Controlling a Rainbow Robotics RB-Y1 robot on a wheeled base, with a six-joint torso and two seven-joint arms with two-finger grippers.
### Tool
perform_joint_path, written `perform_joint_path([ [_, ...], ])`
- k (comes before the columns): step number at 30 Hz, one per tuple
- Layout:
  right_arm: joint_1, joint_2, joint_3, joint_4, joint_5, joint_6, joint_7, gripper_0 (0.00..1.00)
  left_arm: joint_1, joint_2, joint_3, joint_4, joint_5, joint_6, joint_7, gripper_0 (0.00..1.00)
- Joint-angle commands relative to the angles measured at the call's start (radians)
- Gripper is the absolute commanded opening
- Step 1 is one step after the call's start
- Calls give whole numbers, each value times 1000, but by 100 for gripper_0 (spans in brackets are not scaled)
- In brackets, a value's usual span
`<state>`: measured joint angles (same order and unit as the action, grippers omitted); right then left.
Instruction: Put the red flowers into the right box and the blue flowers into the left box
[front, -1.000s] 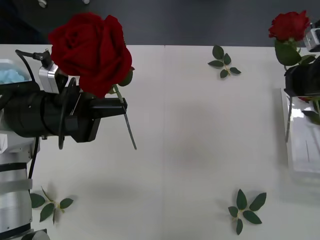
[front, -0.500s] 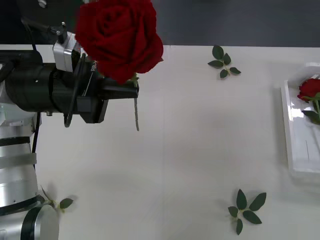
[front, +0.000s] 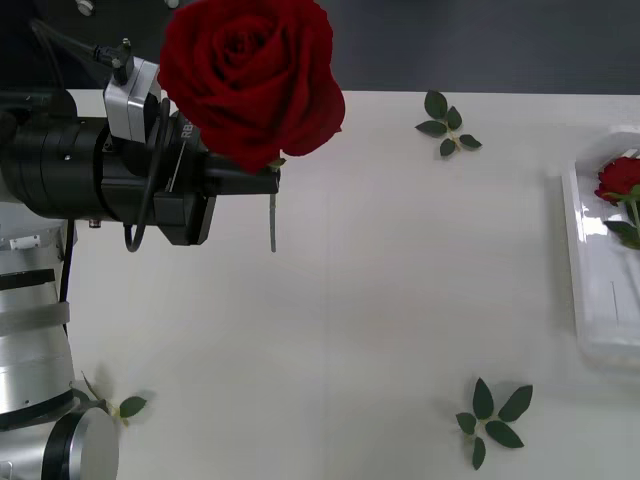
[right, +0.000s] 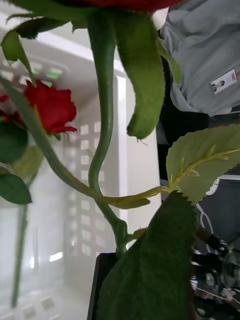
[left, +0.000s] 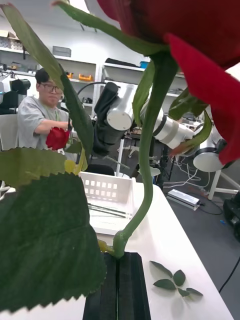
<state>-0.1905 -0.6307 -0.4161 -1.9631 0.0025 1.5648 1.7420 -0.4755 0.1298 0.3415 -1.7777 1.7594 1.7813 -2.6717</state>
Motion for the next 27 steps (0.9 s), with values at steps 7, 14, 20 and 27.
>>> perform_joint_path([
  [7,11,-30,26,59,31,9,59,0,-14,-3,-15,-26,5,-8,-34,0],
  [14,-12,-3,85,70,119,11,88,0,-14,-3,-15,-26,5,-8,-34,0],
  [20,-15,-1,89,101,122,11,85,0,-14,-3,-15,-26,5,-8,-34,0],
  [27,-15,3,89,122,117,14,93,3,-14,-3,-15,-26,5,-8,-34,0],
])
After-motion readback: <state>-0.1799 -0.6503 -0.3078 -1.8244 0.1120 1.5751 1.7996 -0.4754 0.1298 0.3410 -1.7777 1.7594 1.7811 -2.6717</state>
